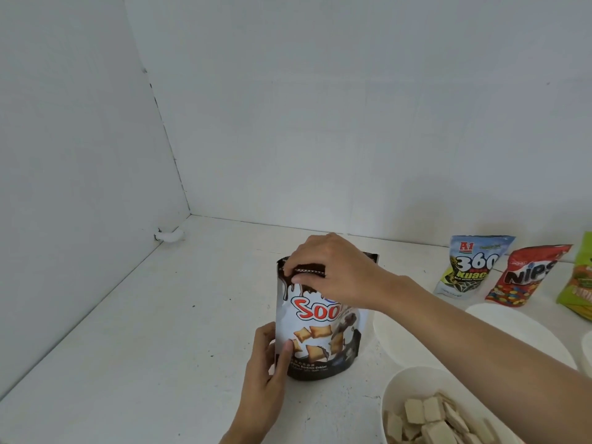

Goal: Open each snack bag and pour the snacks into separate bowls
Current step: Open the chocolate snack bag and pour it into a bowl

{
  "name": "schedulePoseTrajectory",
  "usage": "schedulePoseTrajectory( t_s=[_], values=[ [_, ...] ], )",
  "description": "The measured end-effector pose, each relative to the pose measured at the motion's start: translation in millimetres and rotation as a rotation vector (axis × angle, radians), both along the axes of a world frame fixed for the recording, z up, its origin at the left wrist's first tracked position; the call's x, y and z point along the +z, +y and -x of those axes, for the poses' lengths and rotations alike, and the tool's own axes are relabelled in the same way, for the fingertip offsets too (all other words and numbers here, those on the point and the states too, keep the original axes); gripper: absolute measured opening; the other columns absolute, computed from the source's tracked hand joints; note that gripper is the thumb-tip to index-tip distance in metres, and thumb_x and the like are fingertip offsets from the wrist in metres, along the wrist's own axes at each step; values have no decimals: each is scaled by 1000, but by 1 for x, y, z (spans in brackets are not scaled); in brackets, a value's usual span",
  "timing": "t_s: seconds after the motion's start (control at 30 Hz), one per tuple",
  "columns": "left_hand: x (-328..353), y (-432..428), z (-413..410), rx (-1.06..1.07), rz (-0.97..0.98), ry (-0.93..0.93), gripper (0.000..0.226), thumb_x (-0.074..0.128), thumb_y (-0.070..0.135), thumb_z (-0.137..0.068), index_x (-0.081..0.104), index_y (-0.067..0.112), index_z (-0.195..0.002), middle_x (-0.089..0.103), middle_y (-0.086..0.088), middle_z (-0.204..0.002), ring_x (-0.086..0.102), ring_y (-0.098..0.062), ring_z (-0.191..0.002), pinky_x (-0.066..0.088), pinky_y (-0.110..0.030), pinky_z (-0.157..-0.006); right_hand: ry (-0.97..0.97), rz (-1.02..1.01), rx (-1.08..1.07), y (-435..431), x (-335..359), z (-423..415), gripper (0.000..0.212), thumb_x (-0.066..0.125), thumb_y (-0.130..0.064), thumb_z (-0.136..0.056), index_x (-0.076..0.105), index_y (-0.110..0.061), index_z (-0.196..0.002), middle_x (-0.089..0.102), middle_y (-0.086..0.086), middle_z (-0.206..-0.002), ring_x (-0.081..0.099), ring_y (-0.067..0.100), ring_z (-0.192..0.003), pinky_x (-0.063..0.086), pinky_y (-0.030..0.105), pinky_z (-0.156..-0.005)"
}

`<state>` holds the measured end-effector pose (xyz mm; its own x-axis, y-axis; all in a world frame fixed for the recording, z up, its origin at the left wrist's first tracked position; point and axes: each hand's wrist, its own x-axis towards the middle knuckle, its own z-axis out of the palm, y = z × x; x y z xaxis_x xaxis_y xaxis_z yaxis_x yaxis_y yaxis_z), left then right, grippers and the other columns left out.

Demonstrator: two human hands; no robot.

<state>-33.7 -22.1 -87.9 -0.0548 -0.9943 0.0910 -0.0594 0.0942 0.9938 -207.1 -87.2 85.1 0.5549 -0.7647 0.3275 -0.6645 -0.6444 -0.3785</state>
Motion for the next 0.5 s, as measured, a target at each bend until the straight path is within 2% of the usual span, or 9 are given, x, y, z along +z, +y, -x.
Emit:
schedulePoseTrajectory(
  t_s=[0.07,0.13,0.2,0.27,0.3,0.37,0.43,0.5],
  values=[
    [0,-1,-2,56,75,-23,32,59,30,-94,48,37,-124,63,25,-119,67,-10,-112,61,-29,-82,-155,-57,-84,-1,5,8,17,72,-20,-91,74,-25,-107,73,-14,-104,63,4,-95,51,27,-86],
    [6,-4,-5,154,188,-30,33,63,24,-91,52,32,-121,58,26,-117,65,-12,-111,59,-23,-79,-338,-111,-146,0,13,17,16,75,-19,-89,76,-25,-103,74,-11,-102,67,4,-94,55,23,-82],
    [17,-10,-9,224,271,-6,26,68,23,-94,56,35,-115,61,17,-115,64,-17,-110,57,-21,-82,-490,-127,-170,-1,21,24,14,76,-16,-87,76,-24,-98,75,-12,-97,70,4,-92,54,17,-79],
    [30,-16,-13,210,339,-11,18,67,33,-92,62,30,-109,63,6,-114,62,-22,-112,56,-27,-86,-578,-125,-193,-2,30,30,14,78,-16,-86,76,-25,-96,75,-11,-96,71,6,-91,57,20,-78],
    [35,-20,-14,206,362,-10,23,67,37,-89,64,24,-108,63,3,-116,60,-25,-115,55,-33,-88,-612,-126,-202,-3,34,32,14,79,-17,-85,76,-25,-96,75,-10,-96,72,9,-91,58,24,-78],
    [40,-30,-17,223,350,70,32,72,35,-85,64,14,-108,61,-2,-119,58,-28,-120,55,-39,-93,-670,-118,-210,-4,39,33,13,79,-16,-85,76,-22,-96,75,-8,-94,72,12,-91,60,28,-78],
    [47,-37,-16,207,294,213,32,78,22,-88,61,11,-113,61,-5,-120,59,-32,-119,55,-43,-93,-741,-108,-213,-4,43,34,13,79,-13,-84,76,-19,-95,76,-5,-92,72,16,-90,60,31,-79],
    [57,-41,-13,177,235,367,31,69,12,-88,59,17,-117,66,-2,-120,63,-29,-118,58,-38,-89,-831,-88,-225,-4,44,36,15,80,-10,-82,76,-17,-94,76,-2,-91,72,18,-90,60,35,-81]
  ],
)
